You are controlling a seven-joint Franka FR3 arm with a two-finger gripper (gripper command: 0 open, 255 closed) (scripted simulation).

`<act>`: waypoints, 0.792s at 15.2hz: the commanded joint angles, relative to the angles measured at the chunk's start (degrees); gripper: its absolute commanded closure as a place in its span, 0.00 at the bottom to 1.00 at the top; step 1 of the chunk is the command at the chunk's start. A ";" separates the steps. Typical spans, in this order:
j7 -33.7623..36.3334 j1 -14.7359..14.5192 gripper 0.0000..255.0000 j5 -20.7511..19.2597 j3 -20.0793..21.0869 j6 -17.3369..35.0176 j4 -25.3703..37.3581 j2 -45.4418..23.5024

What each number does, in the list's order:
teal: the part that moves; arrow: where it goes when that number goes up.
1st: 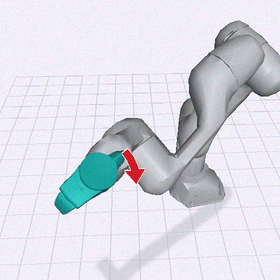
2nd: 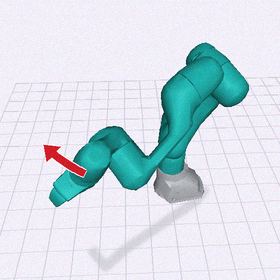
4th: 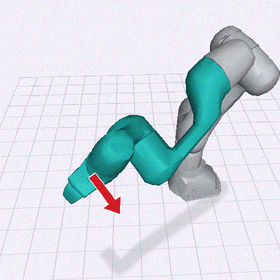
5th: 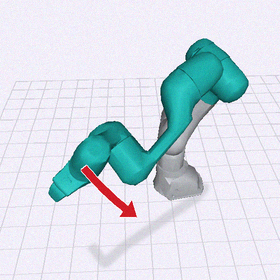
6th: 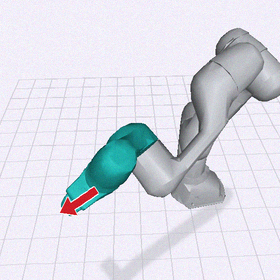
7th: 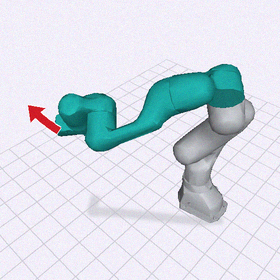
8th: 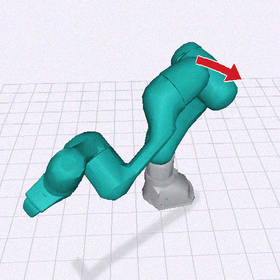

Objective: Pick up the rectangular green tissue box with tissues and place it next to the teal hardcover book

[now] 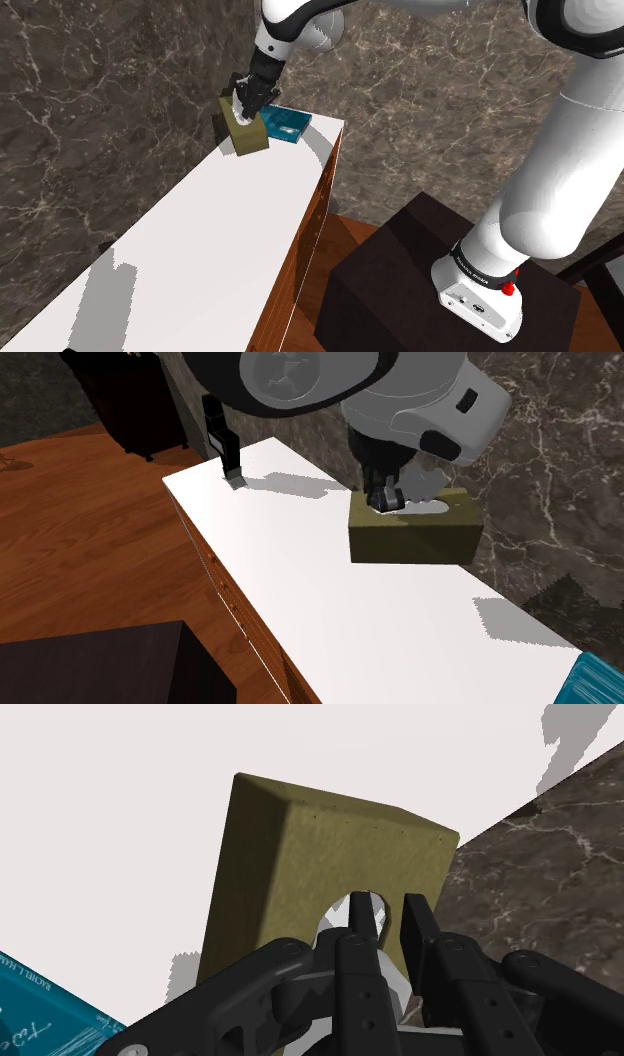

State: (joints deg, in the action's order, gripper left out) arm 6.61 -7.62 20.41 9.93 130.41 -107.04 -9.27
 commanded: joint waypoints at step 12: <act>-12.85 9.61 1.00 1.36 -5.25 -11.25 17.97 -11.61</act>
State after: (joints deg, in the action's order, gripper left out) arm -5.21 1.16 21.67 5.02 120.22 -90.82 -19.79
